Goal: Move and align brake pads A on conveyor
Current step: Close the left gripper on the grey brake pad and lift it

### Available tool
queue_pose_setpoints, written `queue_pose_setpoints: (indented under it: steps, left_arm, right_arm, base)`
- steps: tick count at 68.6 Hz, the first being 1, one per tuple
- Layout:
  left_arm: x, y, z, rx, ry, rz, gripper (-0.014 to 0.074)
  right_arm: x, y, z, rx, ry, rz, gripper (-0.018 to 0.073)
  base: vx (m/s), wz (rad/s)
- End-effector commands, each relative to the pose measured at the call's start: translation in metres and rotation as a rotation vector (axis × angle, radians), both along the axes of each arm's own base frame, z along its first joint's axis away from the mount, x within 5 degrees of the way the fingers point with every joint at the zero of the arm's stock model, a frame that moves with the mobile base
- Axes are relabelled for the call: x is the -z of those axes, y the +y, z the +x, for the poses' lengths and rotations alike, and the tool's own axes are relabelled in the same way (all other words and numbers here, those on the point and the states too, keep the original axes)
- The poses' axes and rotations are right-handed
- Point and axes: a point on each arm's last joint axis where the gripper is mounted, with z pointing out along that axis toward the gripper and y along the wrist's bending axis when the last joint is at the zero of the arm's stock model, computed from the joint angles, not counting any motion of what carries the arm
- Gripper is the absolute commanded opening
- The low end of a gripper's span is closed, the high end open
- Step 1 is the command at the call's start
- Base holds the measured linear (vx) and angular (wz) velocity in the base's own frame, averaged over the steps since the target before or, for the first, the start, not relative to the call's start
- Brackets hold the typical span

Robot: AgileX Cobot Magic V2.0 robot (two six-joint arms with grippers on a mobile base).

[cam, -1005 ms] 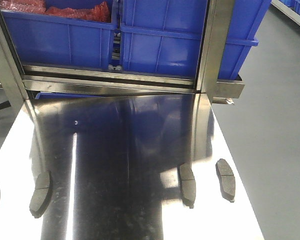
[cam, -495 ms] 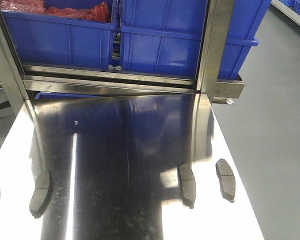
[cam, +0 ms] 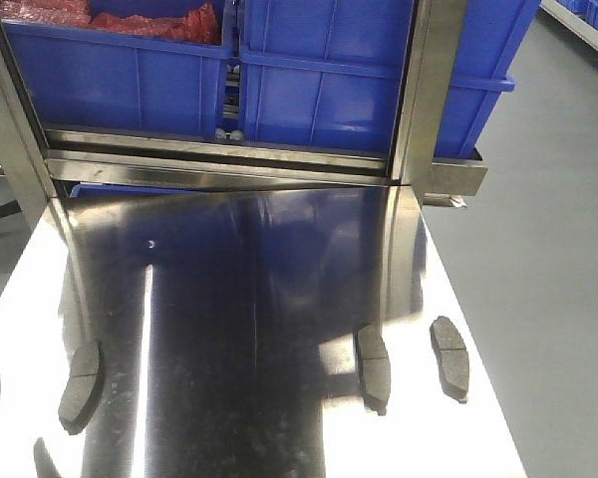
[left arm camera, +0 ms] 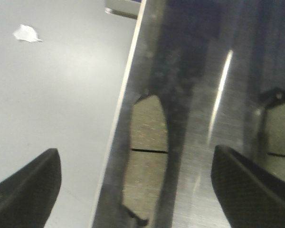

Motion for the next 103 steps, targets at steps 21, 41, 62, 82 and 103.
queue_pose_setpoints:
  steps: [21,41,62,82,103]
  left_arm:
    - [0.015,0.000,0.038,0.062,0.054,-0.053,0.0575]
    - [0.033,0.007,0.042,0.060,0.144,-0.062,0.0575]
    - [0.034,0.003,0.043,0.087,0.143,-0.093,0.0575]
    - [0.043,0.003,0.043,0.086,0.187,-0.100,0.0575]
    - [0.044,0.003,0.044,0.085,0.181,-0.101,0.0575]
  right_arm:
    - [-0.001,0.000,-0.001,0.001,-0.072,0.000,-0.0005]
    - [-0.001,0.000,-0.001,0.001,-0.072,0.000,-0.0005]
    - [-0.001,0.000,-0.001,0.001,-0.072,0.000,-0.0005]
    - [-0.001,0.000,-0.001,0.001,-0.072,0.000,-0.0005]
    - [-0.001,0.000,-0.001,0.001,-0.072,0.000,-0.0005]
  base:
    - [0.00,0.00]
    - [0.00,0.00]
    - [0.00,0.00]
    - [0.00,0.00]
    - [0.00,0.00]
